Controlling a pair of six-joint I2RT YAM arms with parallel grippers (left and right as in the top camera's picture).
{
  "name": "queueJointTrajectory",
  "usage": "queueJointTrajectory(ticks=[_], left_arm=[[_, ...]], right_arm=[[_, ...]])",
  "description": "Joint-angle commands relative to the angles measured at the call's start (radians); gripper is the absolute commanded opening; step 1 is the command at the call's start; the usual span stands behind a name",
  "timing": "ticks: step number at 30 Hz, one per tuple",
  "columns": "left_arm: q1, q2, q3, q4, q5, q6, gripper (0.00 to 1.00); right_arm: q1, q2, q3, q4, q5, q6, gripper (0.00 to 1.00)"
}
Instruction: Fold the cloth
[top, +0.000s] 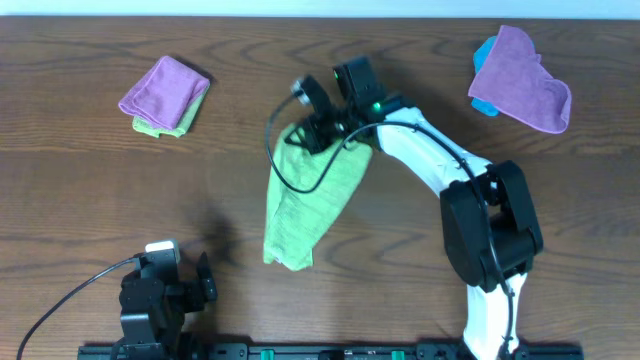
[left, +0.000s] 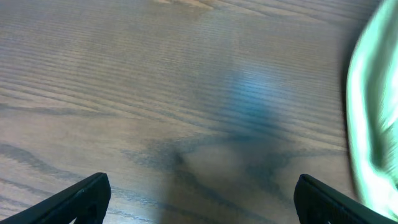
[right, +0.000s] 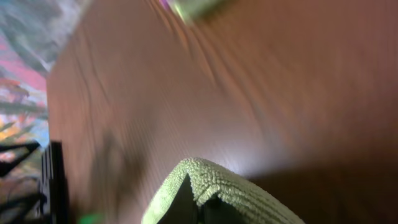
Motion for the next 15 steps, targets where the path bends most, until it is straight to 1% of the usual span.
queueJointTrajectory(ticks=[1, 7, 15], left_arm=[[-0.005, -0.006, -0.028, -0.015, -0.007, -0.008, 0.95], [-0.005, -0.006, -0.028, -0.015, -0.008, -0.008, 0.96], [-0.005, -0.006, -0.028, -0.015, -0.007, -0.008, 0.95]], right_arm=[[0.020, -0.045, 0.075, 0.026, 0.010, 0.040, 0.01], [0.037, -0.045, 0.116, 0.085, 0.066, 0.051, 0.01], [0.032, -0.045, 0.161, 0.091, 0.087, 0.059, 0.01]])
